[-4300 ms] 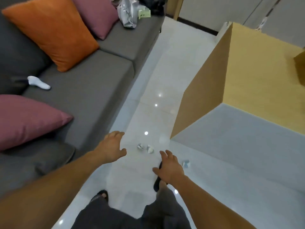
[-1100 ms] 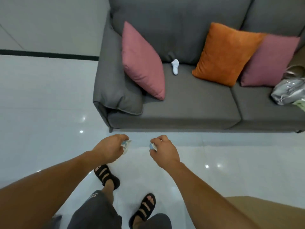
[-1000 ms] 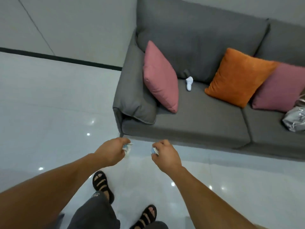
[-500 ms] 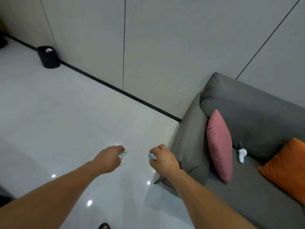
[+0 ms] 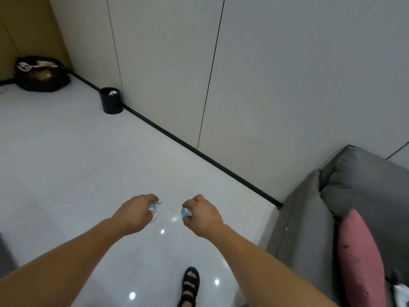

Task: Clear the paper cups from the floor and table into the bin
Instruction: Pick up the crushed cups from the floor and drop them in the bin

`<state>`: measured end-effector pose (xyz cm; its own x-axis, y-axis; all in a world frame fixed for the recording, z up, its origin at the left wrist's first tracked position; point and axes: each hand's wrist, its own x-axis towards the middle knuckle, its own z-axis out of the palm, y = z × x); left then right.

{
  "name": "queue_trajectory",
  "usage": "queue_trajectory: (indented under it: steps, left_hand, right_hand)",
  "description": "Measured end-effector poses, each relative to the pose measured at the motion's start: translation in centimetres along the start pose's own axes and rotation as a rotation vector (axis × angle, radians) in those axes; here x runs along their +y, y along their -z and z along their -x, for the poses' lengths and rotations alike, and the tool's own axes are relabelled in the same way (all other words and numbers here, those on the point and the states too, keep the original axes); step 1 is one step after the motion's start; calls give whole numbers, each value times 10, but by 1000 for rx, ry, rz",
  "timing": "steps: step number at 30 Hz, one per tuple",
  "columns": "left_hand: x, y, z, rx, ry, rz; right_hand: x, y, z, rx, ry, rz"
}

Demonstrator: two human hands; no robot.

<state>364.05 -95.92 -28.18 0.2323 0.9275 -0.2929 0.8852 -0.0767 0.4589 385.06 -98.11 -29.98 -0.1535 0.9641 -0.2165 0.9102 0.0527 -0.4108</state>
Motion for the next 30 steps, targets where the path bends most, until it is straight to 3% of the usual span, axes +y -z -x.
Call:
queue_trajectory:
  steps: [9, 15, 21, 30]
  left_hand:
    - [-31, 103, -120, 195, 179, -9]
    - [-77, 133, -173, 185, 300, 16]
    - [-142, 169, -259, 157, 310, 45]
    - [-241, 281, -391, 194, 260, 79]
  right_hand:
    - [-15, 55, -195, -43, 185, 40]
    - [-51, 58, -286, -108, 274, 51]
    - [-92, 57, -399, -142, 280, 93]
    - [-170, 65, -562, -139, 220, 78]
